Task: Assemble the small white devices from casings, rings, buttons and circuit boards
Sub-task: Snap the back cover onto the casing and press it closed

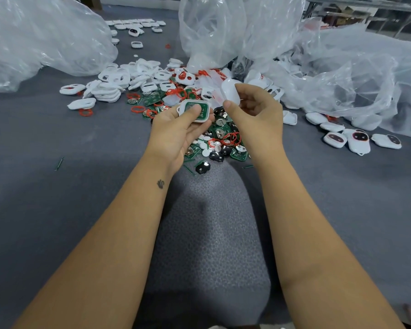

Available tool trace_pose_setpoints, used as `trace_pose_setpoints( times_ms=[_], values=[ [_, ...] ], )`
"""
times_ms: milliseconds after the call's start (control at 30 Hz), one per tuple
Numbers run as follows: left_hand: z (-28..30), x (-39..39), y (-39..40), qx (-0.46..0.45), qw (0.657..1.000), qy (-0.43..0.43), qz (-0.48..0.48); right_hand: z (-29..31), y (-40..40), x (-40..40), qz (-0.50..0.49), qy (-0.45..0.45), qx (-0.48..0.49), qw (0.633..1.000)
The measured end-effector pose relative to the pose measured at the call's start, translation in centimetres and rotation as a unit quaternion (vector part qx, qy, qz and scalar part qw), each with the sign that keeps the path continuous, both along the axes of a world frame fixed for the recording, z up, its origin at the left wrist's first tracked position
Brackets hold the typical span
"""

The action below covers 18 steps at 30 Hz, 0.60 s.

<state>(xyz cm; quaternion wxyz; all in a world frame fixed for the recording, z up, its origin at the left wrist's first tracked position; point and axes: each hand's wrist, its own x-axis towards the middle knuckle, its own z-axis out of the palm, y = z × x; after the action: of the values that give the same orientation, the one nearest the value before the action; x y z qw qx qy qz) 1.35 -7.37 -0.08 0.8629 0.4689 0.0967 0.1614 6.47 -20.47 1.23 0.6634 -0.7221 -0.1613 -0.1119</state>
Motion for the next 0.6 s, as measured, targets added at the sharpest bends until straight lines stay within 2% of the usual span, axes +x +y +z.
trace_pose_setpoints(
  times_ms=[367,467,600],
  values=[
    [-0.02,0.15,0.05,-0.001,1.0,0.004,0.012,-0.35,0.5,-0.32,0.028,-0.046,-0.067,0.996],
    [0.07,0.12,0.16,-0.044,0.999,0.014,-0.01,-0.48,0.57,-0.44,0.041,-0.075,-0.118,0.989],
    [0.11,0.18,0.28,-0.024,0.998,0.048,-0.034,-0.77,0.65,-0.57,0.065,-0.124,-0.188,0.972]
  ],
)
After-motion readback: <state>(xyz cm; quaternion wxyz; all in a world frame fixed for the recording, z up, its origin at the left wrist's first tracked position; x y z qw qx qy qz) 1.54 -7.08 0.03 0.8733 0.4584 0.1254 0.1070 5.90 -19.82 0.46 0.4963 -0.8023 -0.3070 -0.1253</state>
